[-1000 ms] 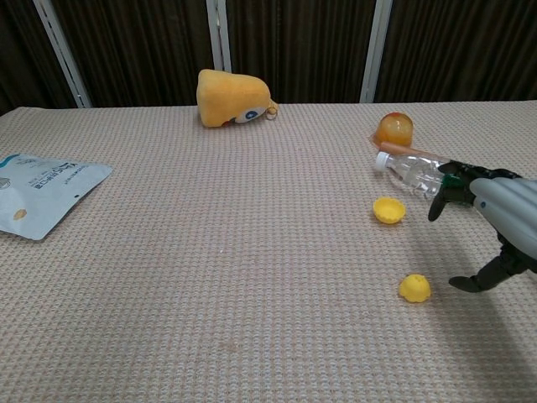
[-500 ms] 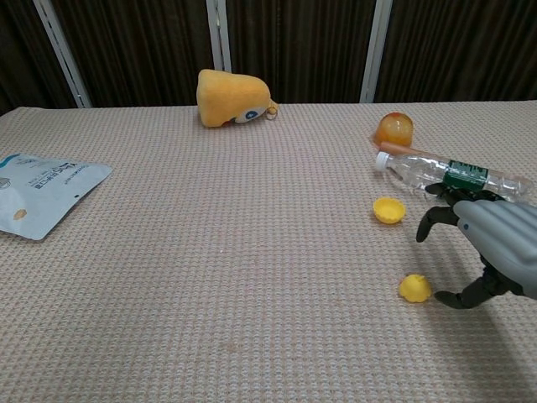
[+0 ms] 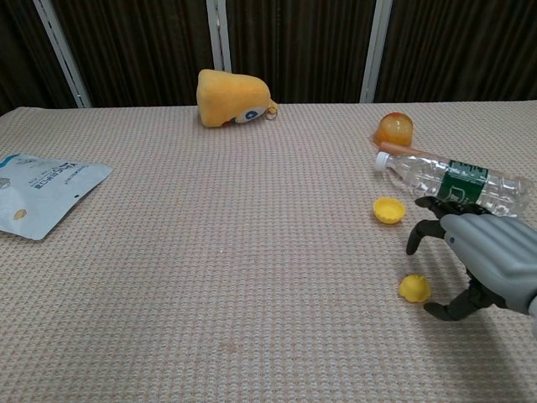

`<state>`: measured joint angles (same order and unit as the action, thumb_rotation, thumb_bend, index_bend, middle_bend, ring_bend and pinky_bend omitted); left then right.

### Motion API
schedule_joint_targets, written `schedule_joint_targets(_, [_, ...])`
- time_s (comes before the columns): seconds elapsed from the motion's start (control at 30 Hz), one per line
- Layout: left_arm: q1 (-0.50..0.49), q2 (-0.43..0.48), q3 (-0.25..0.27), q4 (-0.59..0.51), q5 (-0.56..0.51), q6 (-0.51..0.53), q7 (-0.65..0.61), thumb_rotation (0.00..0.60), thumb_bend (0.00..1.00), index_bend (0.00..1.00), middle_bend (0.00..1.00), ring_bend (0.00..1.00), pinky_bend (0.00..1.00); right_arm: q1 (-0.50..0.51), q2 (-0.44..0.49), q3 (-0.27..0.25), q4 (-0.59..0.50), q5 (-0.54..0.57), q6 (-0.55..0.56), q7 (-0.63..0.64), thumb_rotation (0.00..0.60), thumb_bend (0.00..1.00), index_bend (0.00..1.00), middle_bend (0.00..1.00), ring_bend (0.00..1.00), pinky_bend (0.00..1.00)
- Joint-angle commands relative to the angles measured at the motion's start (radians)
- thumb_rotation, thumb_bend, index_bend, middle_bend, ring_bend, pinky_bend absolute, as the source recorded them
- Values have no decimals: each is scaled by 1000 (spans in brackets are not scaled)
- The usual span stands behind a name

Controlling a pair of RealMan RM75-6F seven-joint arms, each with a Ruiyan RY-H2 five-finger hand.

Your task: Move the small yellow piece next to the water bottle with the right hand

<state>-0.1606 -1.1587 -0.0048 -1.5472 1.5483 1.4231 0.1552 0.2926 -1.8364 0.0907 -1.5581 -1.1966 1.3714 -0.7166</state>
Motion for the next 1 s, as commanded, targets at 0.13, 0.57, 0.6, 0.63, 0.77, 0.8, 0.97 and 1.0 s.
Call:
schedule_joint_targets(0.13, [0,0,0,0,0,-1,-3,600,0,0,0,0,160,5,-7,2,10,0,-7,1,600,162,368,0,0,0])
schedule_joint_targets(0.57, [-1,2,1,-2,1,-2,-3,600,0,0,0,0,160,11,4,7,26,2,-29,30,600,163,467,0,0,0])
schedule_joint_targets(0.6, [-1,2,2,-2,1,-2,-2,600,0,0,0,0,160,11,5,7,27,2,-29,32,600,162,473,0,0,0])
schedule_joint_targets(0.63, [-1,2,2,-3,1,-2,-2,600,0,0,0,0,160,11,6,7,28,2,-30,33,600,163,477,0,0,0])
schedule_joint_targets(0.77, [-1,2,2,-3,1,-3,-1,600,0,0,0,0,160,11,6,9,32,6,-34,38,600,164,477,0,0,0])
schedule_joint_targets(0.8, [-1,2,2,-3,1,-3,-2,600,0,0,0,0,160,12,5,10,32,8,-37,41,600,167,474,0,0,0])
schedule_joint_targets(0.97, [-1,3,3,-3,2,-3,-3,600,0,0,0,0,160,18,0,11,40,16,-53,46,600,182,465,0,0,0])
schedule_joint_targets(1.0, [-1,3,3,-3,2,-3,-3,600,0,0,0,0,160,19,0,11,42,16,-54,46,600,184,464,0,0,0])
